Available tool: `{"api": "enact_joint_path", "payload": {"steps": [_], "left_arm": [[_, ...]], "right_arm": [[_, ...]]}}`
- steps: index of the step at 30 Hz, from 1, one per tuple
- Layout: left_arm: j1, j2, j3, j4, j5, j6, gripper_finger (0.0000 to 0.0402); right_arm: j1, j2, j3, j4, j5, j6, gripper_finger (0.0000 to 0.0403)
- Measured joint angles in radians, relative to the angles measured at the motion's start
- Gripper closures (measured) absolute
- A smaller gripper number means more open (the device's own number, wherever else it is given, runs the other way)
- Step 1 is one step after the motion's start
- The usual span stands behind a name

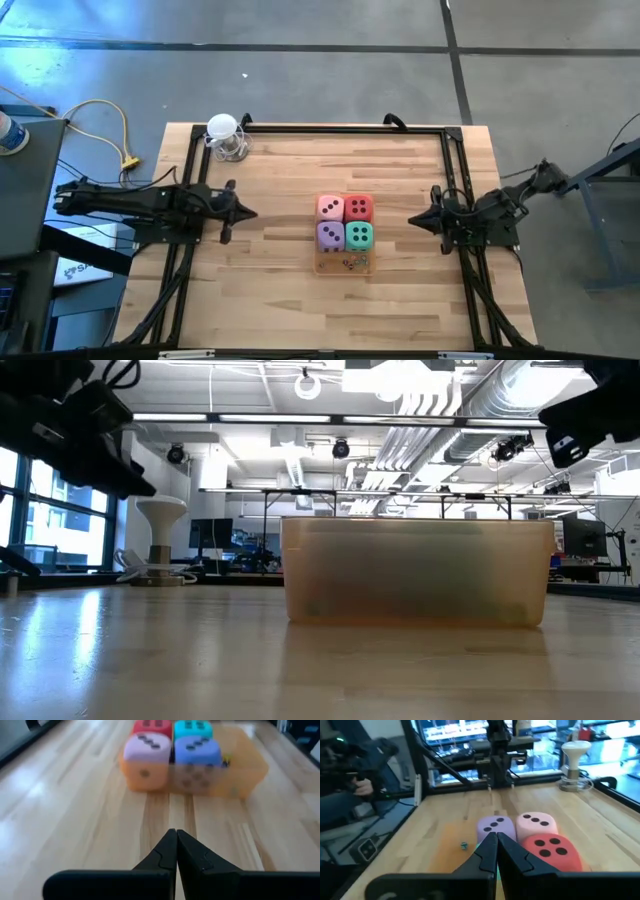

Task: Pick & Place Dice
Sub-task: Return to Home Position

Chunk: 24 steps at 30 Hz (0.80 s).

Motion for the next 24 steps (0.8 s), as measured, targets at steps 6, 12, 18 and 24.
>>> {"api": "enact_joint_path", "payload": {"steps": [6,12,18,24], "left_arm": [[0.000,-0.112,-0.013,-0.003,0.025,0.032,0.0401],[0.000,-0.192,-0.030,-0.003,0.101,0.068,0.0401],[0.000,-0.254,-0.089,-0.005,0.107,0.064,0.0401],[0.000,-0.308,-0.124,0.014,0.105,0.030,0.0401]], "right_arm": [[-0.061,-0.146,-0.063,-0.009,-0.120,-0.044,0.0401],[-0.124,-0.139,-0.092,0.012,-0.165,-0.047,0.0401],[-0.199,-0.140,-0.150,0.124,-0.267,-0.072,0.0401],[-0.269,-0.140,-0.167,0.159,-0.388,-0.071,0.0401]]}}
